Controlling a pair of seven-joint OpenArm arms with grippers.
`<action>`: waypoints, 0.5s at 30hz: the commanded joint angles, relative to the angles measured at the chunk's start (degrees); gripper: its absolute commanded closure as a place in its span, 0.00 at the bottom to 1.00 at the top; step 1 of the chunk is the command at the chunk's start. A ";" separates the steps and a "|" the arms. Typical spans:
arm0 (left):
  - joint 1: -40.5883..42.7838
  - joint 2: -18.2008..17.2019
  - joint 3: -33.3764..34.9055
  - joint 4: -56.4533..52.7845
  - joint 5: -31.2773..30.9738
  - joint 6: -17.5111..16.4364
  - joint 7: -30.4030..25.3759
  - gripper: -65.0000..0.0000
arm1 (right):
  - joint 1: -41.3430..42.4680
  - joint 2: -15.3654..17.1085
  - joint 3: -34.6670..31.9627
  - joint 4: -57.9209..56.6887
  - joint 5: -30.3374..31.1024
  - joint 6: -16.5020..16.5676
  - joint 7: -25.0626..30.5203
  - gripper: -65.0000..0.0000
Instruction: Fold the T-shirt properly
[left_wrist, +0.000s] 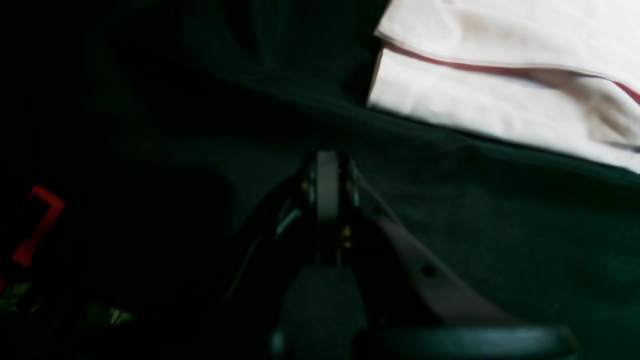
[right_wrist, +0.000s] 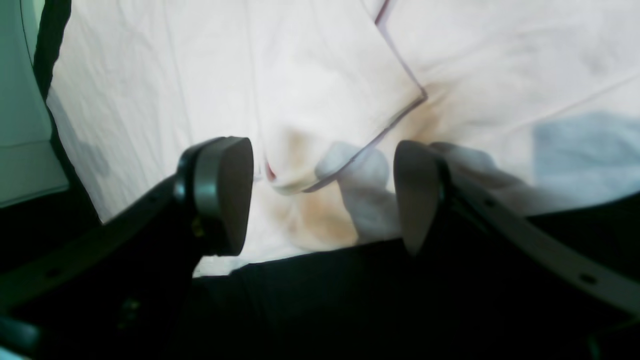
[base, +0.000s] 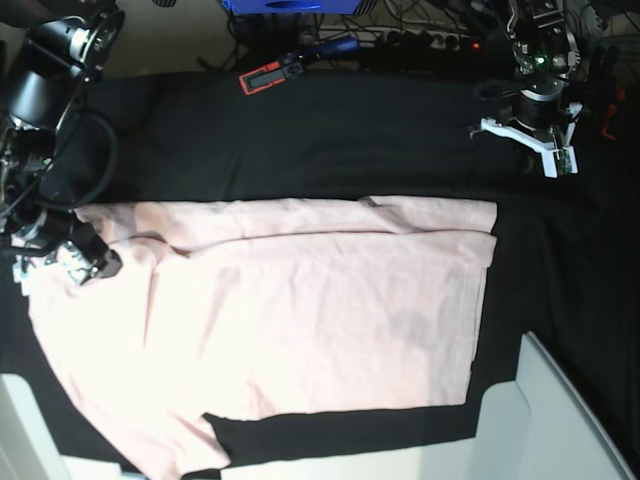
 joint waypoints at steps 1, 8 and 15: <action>0.42 -0.65 -0.29 0.82 0.02 0.12 -1.37 1.00 | 1.03 0.49 0.08 -0.05 0.98 0.32 0.24 0.38; 0.95 -0.92 -0.47 0.82 0.02 0.12 -1.45 1.00 | 1.38 0.49 -0.10 -5.50 0.98 0.32 4.11 0.38; 1.03 -1.27 -0.47 0.82 0.02 0.12 -1.45 1.00 | 3.93 1.19 -0.19 -9.98 0.89 0.67 5.78 0.38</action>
